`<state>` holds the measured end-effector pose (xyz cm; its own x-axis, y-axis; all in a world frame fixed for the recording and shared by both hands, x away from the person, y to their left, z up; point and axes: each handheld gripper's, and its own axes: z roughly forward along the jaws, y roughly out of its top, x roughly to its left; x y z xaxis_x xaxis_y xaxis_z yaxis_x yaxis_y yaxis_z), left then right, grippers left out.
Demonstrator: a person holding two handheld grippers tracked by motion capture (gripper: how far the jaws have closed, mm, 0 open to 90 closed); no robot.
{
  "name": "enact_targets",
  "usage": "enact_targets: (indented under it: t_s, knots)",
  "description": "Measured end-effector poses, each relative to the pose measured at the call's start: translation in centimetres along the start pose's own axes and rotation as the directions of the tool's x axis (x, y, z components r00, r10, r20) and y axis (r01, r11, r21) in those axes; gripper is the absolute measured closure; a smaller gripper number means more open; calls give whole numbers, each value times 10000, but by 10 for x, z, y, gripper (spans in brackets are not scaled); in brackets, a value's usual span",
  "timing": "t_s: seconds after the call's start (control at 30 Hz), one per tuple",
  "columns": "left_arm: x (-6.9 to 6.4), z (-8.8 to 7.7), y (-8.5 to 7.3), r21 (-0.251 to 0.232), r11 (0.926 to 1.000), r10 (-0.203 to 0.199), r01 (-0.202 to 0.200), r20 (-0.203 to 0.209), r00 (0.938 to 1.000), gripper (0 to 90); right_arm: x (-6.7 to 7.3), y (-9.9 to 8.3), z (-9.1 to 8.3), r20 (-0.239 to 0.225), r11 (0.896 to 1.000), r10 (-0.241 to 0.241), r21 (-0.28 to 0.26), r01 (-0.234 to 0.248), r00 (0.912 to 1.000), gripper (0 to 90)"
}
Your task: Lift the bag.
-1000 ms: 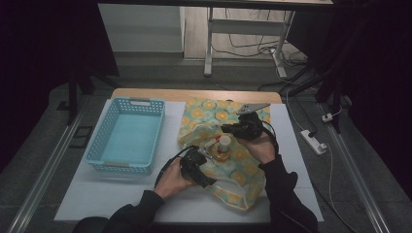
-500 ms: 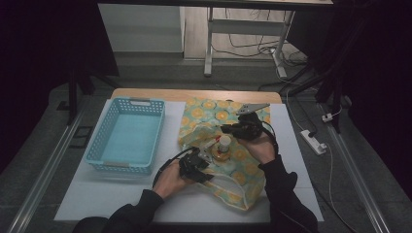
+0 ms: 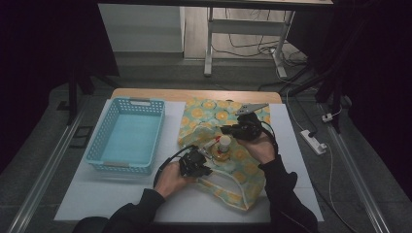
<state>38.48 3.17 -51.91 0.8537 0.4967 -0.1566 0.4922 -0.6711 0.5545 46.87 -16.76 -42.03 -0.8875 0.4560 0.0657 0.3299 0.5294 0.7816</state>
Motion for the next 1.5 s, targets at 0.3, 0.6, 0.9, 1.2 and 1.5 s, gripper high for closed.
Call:
enact_targets:
  t_s: [0.3,0.6,0.9,1.2,1.5]
  knots:
    - [1,-19,5,-498,9985,-210,221,216,9995,890,5,7,-4,-53,9998,-168,51,168,9998,900]
    - [8,-37,11,-773,9947,-614,675,789,9950,891,4,14,-7,-246,9998,-138,151,142,9996,900]
    - [12,-66,24,-1086,9906,-738,830,861,9936,891,10,29,-18,-277,9990,-388,195,393,9989,900]
    - [20,-96,38,-1474,9839,-867,1009,1000,9912,891,11,41,-30,-394,9989,-409,203,417,9984,900]
    - [26,-120,51,-1622,9815,-870,1019,964,9915,891,14,50,-38,-561,9988,-440,199,452,9975,900]
